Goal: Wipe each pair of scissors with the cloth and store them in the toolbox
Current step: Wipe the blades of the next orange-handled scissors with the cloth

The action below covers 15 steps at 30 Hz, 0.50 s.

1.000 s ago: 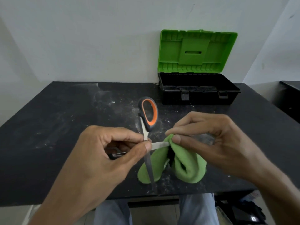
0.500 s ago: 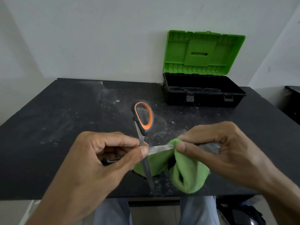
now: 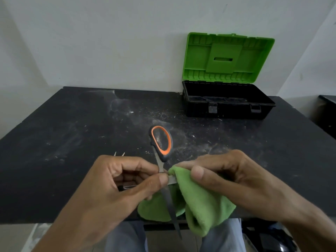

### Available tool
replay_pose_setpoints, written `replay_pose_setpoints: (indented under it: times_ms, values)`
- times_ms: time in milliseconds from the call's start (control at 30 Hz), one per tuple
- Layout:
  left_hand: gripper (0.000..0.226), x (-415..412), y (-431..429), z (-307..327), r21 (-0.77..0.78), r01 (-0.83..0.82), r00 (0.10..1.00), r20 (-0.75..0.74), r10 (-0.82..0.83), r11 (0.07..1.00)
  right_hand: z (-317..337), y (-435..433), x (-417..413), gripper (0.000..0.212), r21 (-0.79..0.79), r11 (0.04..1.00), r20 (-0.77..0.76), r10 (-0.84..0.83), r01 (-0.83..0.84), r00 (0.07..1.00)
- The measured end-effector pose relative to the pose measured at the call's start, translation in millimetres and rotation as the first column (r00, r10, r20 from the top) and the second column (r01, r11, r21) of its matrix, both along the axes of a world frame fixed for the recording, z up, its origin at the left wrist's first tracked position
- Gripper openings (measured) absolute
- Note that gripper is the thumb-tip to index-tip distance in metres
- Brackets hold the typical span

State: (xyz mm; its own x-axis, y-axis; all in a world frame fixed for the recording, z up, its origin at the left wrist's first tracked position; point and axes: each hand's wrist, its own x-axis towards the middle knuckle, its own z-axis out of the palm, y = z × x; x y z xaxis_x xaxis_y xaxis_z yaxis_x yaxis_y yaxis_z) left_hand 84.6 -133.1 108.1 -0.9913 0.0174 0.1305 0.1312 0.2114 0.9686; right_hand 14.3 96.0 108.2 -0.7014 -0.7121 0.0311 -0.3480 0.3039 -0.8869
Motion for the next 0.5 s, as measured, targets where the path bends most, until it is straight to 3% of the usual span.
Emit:
replay_pose_setpoints:
  times_ms: [133, 300, 500]
  values:
    - [0.011, 0, 0, 2, 0.012, 0.019, 1.000, 0.011, -0.019, 1.000, 5, 4, -3, 0.021, 0.069, 0.997, 0.024, -0.046, 0.045, 0.999]
    - [0.010, 0, 2, 3, 0.059, 0.043, 0.998, 0.040, -0.045, 0.997, 9, 3, -2, 0.021, 0.045, 0.994, 0.011, -0.100, 0.100, 0.995]
    - [0.008, -5, 6, 4, -0.029, 0.062, 0.998, -0.008, -0.063, 0.998, 5, -9, 4, 0.022, -0.001, 0.987, -0.072, -0.158, 0.159, 0.985]
